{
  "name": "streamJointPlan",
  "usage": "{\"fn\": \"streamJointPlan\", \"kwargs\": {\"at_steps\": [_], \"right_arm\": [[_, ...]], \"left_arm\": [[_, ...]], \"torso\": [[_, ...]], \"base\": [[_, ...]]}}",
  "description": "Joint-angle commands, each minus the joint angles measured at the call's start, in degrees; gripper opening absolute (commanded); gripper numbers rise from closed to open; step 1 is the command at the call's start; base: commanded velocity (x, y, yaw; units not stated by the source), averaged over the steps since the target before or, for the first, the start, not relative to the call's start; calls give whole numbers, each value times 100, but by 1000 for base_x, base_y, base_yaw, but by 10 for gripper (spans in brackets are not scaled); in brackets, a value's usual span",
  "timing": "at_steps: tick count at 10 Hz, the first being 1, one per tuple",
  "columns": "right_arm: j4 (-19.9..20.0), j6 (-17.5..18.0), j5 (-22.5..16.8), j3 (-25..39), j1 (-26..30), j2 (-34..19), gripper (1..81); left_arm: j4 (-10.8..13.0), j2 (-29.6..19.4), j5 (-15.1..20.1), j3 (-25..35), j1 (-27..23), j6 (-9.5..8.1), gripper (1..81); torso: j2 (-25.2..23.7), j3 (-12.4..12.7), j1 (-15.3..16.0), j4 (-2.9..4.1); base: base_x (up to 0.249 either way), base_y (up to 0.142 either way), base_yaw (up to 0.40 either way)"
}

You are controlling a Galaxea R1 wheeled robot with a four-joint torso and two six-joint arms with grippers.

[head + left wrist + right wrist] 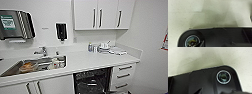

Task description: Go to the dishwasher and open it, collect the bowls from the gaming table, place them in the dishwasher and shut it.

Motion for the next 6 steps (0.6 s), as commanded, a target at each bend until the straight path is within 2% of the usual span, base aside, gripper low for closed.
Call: {"fn": "streamJointPlan", "kwargs": {"at_steps": [1,2,3,6], "right_arm": [[-20,-6,-233,-44,277,17,811],[-20,-6,-233,-18,277,17,811],[-11,20,-241,-9,277,43,811],[-29,11,-435,-35,303,158,811]], "left_arm": [[-18,-16,665,-7,-349,46,811],[-10,-7,1015,-7,-429,63,811],[0,10,1149,-7,-456,81,811],[44,63,1158,-69,-482,90,811]], "torso": [[564,0,-365,0],[682,0,-444,0],[875,0,-568,0],[1506,0,-973,0]], "base": [[0,0,0],[0,0,0],[0,0,0],[0,0,0]]}}
